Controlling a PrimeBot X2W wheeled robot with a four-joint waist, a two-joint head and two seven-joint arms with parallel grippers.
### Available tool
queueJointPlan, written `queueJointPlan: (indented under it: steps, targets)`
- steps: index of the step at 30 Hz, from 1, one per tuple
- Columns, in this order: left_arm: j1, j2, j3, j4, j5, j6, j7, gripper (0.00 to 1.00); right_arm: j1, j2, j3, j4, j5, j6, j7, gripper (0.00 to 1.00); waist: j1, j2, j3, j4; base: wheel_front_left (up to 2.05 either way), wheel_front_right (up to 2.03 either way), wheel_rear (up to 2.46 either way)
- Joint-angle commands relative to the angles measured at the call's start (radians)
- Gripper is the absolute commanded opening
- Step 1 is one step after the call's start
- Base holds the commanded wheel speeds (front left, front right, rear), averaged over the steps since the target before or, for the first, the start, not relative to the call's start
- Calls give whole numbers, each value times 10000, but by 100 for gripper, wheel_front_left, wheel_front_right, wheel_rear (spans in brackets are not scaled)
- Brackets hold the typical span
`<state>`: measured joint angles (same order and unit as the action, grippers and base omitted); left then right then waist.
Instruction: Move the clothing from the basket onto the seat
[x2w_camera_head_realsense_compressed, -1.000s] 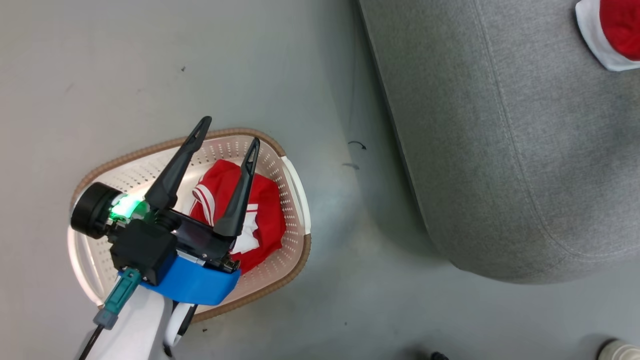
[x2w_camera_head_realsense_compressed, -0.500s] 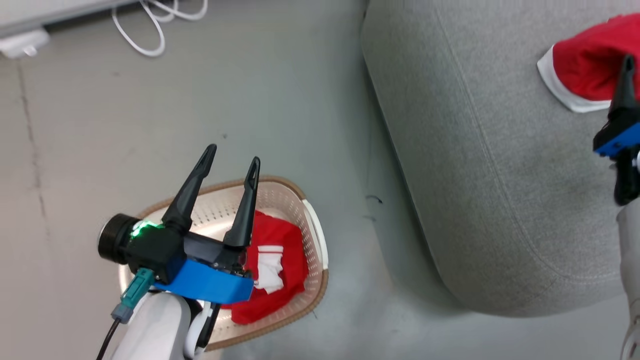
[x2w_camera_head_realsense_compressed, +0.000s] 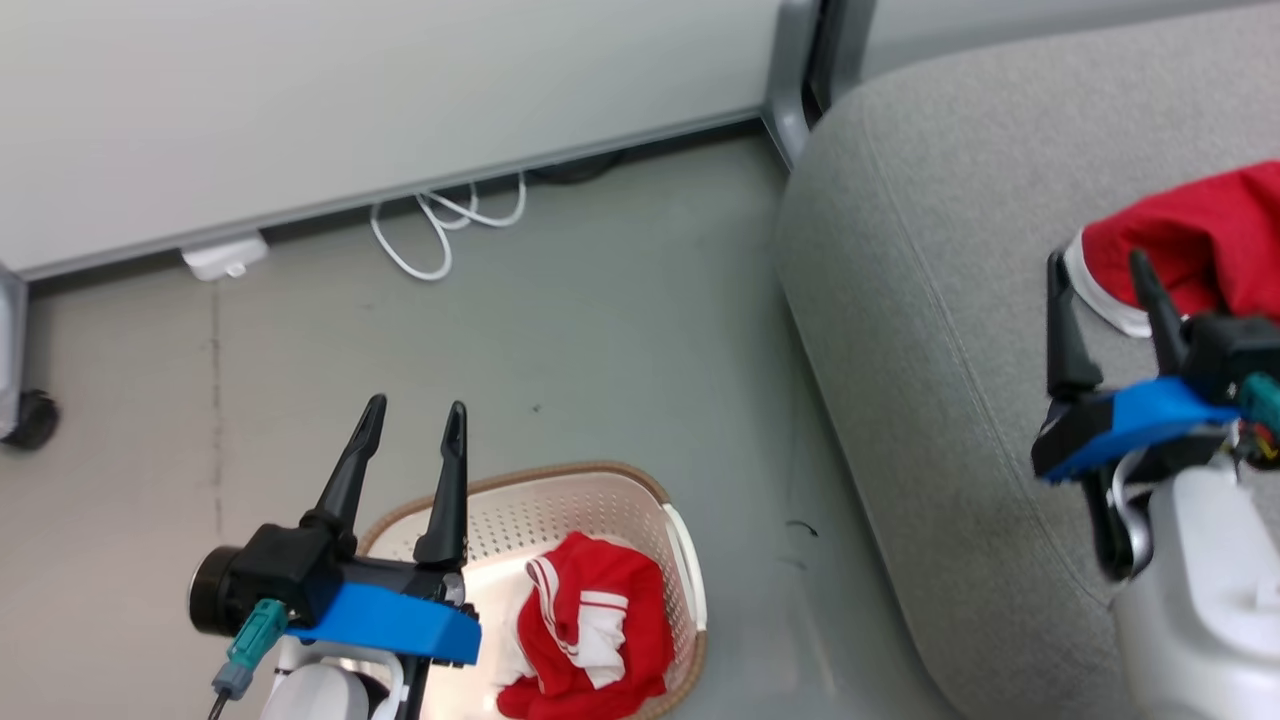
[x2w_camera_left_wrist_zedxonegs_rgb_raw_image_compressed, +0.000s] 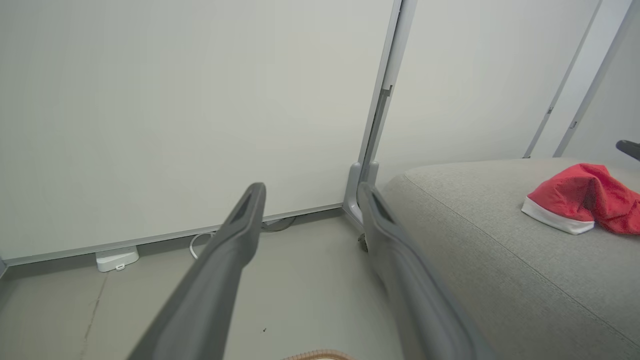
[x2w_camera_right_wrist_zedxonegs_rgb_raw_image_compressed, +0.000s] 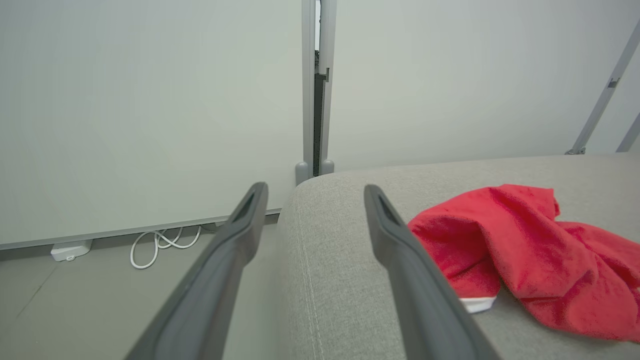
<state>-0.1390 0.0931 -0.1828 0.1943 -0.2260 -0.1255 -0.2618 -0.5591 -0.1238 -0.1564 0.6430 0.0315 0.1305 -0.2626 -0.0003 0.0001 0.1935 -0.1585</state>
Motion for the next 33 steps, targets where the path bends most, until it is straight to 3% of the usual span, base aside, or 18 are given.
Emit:
queueJointPlan:
  steps: [1,8,15,23,33]
  targets:
    - [95,-12,115,56,48,-32,-46,100,442,100,64,-351,32,5,-28,100,3,-1,-390,333,0,0,0]
    - [472,-172,705,467,70,-38,-39,100,2491,609,335,-2602,306,5,173,100,3,-1,-907,941,0,0,0]
    - [693,-267,1141,911,111,-47,-37,100,3920,733,579,-3976,425,5,520,100,3,-1,-1197,1545,0,0,0]
    - [908,-251,1503,1322,195,-61,-39,100,4874,731,921,-4537,510,5,761,100,3,-1,-1587,2028,0,0,0]
    - [1084,-100,1745,1454,247,-73,-39,100,5281,732,1177,-4622,771,5,985,100,3,-1,-1711,2010,0,0,0]
